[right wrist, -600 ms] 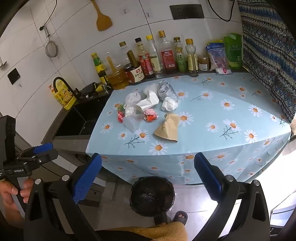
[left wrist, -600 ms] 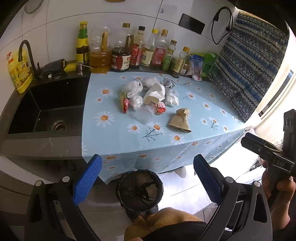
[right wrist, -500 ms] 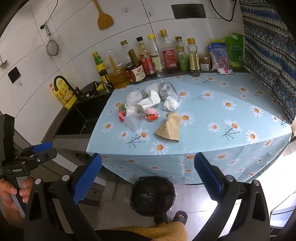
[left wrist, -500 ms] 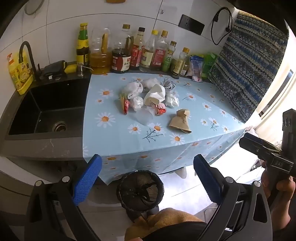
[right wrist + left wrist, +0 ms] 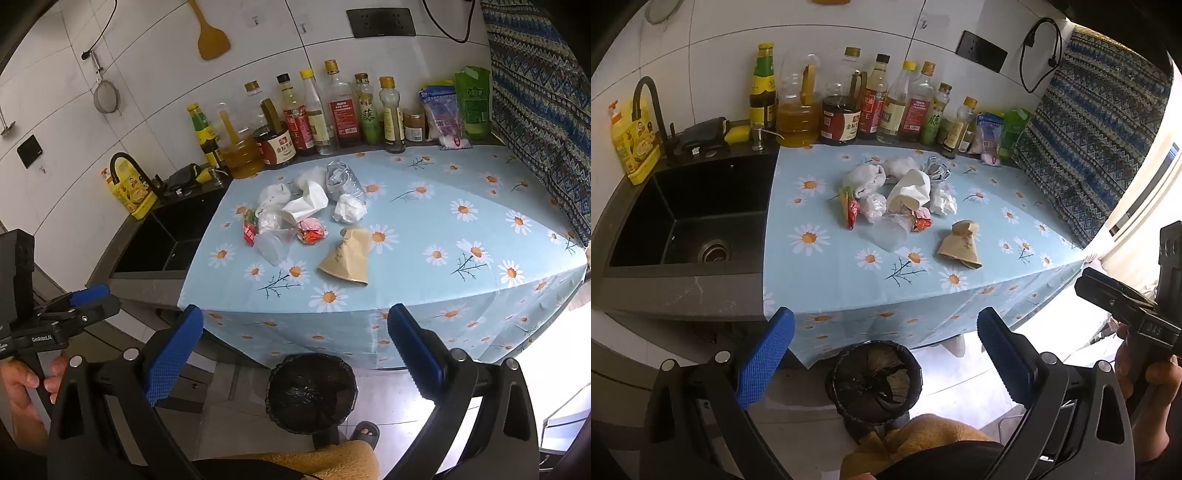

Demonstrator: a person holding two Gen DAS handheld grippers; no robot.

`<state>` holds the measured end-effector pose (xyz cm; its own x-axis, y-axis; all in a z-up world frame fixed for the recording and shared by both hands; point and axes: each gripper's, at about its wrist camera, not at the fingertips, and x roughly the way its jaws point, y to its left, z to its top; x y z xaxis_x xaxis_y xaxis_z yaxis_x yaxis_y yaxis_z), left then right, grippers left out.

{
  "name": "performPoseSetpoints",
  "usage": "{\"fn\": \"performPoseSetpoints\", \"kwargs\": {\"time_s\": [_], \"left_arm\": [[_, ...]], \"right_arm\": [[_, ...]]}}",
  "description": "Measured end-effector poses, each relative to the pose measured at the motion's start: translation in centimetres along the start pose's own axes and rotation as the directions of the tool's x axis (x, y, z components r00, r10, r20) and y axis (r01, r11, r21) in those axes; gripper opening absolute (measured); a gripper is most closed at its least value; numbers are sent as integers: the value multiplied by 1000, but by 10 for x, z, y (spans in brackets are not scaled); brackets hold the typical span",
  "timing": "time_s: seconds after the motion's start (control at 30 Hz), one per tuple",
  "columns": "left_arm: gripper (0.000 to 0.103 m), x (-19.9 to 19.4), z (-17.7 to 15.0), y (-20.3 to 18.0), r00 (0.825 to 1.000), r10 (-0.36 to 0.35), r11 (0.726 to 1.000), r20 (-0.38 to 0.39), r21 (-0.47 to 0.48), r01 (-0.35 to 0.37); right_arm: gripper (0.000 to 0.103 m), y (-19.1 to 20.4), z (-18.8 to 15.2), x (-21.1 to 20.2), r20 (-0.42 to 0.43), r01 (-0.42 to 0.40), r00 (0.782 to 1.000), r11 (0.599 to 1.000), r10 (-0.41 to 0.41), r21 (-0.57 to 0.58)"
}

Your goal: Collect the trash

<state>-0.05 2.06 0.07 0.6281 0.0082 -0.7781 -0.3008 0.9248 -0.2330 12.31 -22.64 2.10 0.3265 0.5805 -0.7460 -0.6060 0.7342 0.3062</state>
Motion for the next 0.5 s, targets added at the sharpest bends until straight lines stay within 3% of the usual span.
{"fn": "performPoseSetpoints", "kwargs": {"time_s": [0.5], "left_arm": [[96, 9, -2, -5, 1000, 0, 1000, -21, 4, 0]], "right_arm": [[99, -4, 14, -4, -1, 2, 1000, 1000, -2, -9]]}}
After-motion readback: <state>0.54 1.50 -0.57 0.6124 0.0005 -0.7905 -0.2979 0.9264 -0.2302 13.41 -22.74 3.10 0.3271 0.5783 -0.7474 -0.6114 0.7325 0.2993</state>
